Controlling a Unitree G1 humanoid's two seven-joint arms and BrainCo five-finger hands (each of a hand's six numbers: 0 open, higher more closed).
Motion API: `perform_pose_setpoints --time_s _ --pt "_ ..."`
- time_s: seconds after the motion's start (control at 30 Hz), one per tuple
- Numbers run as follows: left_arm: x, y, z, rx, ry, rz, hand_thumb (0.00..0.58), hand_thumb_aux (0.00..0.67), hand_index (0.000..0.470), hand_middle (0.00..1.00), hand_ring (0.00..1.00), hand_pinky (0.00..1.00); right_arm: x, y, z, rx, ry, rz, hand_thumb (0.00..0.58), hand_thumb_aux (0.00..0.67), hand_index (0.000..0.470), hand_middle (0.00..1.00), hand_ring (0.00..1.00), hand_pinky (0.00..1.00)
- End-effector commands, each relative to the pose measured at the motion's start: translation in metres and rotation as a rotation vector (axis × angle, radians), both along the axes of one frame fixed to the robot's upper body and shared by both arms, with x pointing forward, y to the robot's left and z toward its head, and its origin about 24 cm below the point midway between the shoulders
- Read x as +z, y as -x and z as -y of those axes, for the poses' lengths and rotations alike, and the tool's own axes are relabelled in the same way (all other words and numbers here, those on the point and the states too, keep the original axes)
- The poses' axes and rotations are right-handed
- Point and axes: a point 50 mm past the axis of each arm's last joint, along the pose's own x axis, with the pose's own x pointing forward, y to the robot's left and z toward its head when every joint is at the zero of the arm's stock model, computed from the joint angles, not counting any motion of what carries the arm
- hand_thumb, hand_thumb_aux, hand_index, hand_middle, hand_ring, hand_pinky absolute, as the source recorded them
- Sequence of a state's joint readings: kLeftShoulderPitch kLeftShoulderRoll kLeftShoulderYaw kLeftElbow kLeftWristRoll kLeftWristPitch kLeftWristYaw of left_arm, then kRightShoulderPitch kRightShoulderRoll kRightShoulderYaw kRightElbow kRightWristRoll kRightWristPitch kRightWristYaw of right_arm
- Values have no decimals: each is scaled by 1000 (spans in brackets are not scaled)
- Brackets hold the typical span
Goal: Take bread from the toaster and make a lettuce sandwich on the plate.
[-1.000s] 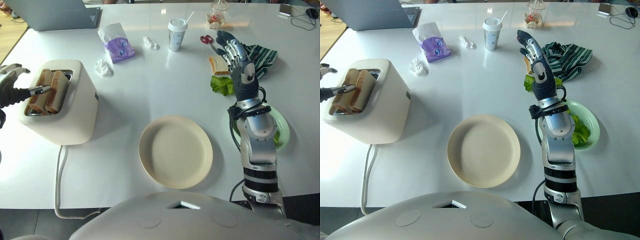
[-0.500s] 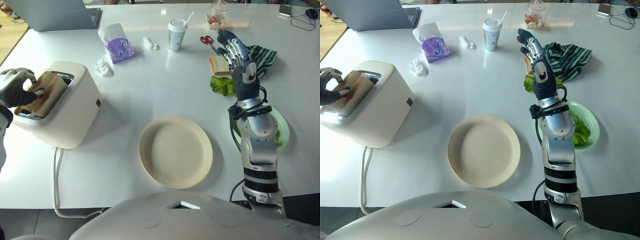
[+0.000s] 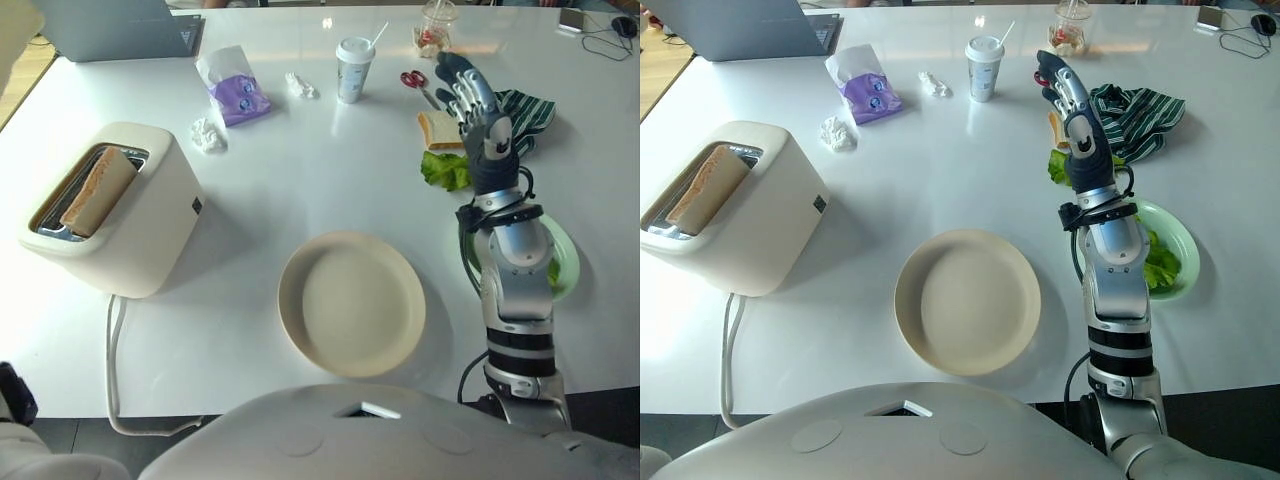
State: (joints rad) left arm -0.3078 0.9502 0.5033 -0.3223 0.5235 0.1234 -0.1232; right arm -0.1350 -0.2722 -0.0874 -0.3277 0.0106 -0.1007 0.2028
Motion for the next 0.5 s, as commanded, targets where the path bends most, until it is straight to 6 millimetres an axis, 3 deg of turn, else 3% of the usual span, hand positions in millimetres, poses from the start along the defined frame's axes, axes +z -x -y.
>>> perform_pose_setpoints --time_s 0.03,0.1,0.2,0.27,0.37,0.5 --pt "-18 -33 48 -310 123 -111 580 670 470 1000 1000 1000 14 -7 41 -152 246 -24 0 0 0 0 0 0" --pt "-42 -48 77 -486 226 -241 580 670 470 1000 1000 1000 18 -5 68 -234 428 -39 0 0 0 0 0 0" --pt "-105 -62 138 -826 486 -595 580 670 470 1000 1000 1000 10 1 105 -350 815 -97 0 0 0 0 0 0" --pt "-133 -55 167 -947 579 -766 580 670 470 1000 1000 1000 2 0 121 -363 1006 -144 0 0 0 0 0 0" --pt "-160 -41 195 -1078 656 -964 580 670 470 1000 1000 1000 -9 1 139 -353 1200 -214 0 0 0 0 0 0" --pt "-211 -25 224 -1088 586 -1227 580 670 470 1000 1000 1000 -33 5 154 -323 1430 -305 0 0 0 0 0 0"
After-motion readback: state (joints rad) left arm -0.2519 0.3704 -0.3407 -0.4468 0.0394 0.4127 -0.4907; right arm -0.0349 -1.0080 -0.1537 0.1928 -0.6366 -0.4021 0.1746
